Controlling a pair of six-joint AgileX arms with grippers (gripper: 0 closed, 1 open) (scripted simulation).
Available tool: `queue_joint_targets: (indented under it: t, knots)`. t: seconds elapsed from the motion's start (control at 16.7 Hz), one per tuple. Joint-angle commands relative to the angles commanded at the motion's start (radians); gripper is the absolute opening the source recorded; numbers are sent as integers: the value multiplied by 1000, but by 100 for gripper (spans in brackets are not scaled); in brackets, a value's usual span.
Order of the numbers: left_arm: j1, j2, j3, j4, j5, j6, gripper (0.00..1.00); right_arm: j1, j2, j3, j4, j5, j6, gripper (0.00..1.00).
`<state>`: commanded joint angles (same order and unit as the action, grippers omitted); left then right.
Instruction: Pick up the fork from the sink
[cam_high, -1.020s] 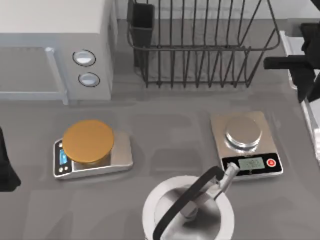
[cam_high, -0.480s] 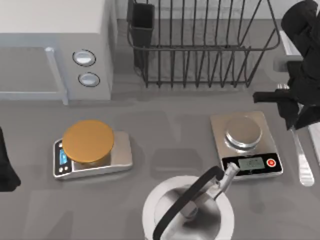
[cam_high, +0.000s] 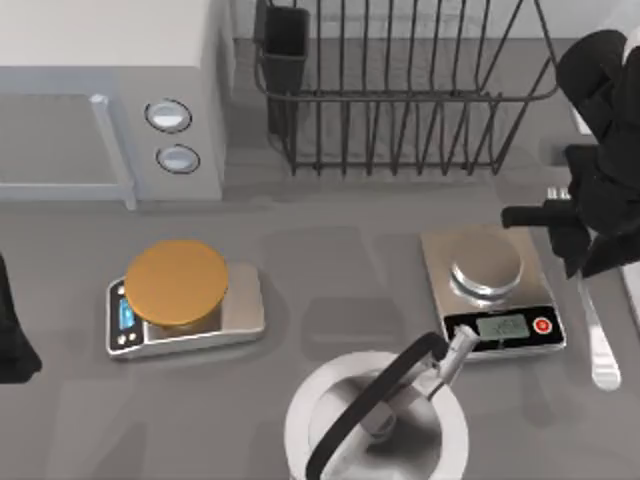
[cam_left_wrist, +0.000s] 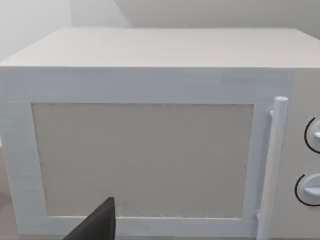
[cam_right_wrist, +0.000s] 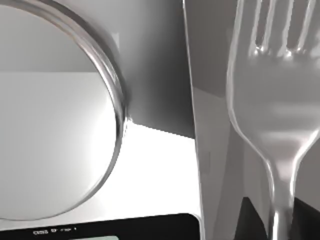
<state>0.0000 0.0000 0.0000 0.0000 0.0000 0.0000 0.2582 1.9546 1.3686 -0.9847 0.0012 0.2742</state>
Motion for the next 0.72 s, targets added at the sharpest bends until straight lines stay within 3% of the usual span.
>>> queue_joint_targets:
  t: [0.72]
  knots:
    - [0,0,0,0,0,0,100,0,0,0,0,0,0,90]
